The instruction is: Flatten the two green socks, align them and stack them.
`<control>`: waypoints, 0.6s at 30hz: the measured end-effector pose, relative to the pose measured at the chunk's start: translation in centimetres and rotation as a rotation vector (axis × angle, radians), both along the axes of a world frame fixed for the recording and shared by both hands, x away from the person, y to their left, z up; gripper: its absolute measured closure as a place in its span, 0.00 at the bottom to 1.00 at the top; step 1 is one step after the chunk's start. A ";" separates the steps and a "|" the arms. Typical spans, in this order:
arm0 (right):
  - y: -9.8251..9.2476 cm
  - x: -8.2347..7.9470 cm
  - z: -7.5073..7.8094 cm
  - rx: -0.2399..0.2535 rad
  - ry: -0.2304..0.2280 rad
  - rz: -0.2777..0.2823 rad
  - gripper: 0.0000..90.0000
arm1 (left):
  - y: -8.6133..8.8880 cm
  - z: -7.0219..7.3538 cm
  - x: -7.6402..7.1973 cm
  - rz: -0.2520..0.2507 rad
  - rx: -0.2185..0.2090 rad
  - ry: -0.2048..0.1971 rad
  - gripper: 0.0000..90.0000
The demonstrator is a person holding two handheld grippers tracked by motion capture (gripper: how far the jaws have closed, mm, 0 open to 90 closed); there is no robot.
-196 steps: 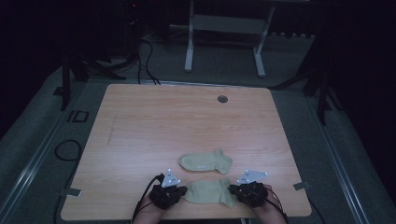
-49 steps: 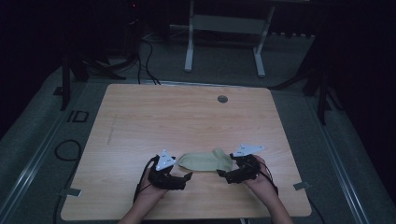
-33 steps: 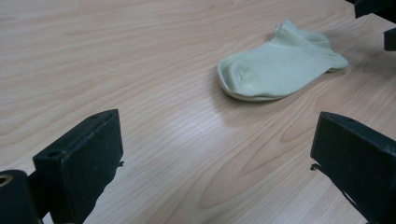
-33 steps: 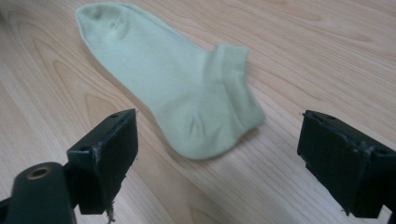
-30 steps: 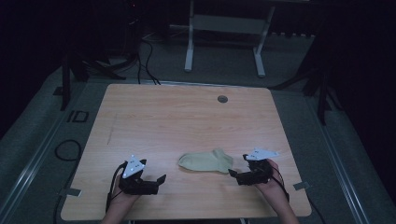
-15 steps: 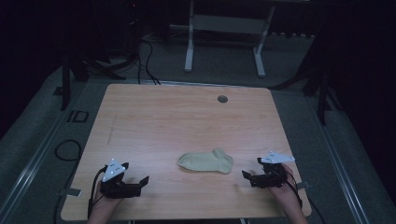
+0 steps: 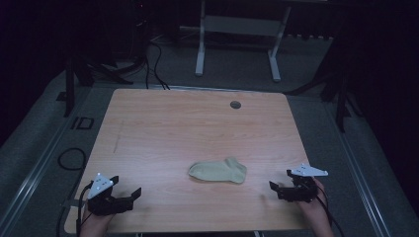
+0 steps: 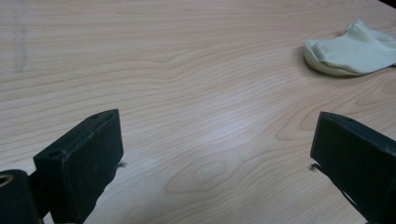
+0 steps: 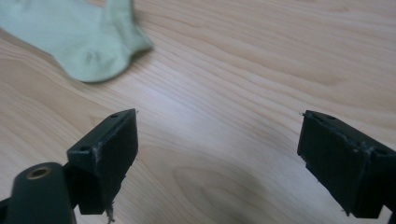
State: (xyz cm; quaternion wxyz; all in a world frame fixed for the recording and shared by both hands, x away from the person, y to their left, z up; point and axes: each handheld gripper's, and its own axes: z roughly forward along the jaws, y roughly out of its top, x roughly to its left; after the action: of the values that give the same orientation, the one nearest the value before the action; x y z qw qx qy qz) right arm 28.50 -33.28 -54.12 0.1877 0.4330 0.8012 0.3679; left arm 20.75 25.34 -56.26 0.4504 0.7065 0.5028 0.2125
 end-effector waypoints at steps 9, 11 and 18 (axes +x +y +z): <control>-2.0 -0.7 -0.5 0.015 -0.013 -0.092 0.13 | 1.0 -0.2 -0.9 0.033 0.009 0.012 0.04; -2.4 -0.9 -0.7 0.007 -0.015 -0.123 0.13 | 1.1 -0.2 -1.0 0.043 0.014 0.013 0.04; -3.6 -1.7 -1.1 0.064 -0.059 -0.213 0.13 | 2.3 -0.4 -1.7 0.096 0.039 0.011 0.04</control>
State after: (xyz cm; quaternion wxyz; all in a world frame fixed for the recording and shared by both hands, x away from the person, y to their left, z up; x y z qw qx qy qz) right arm 26.76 -36.87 -55.22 0.2356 0.5105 0.7325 0.3837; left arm 19.03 27.62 -56.68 0.4229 0.6915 0.5343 0.2398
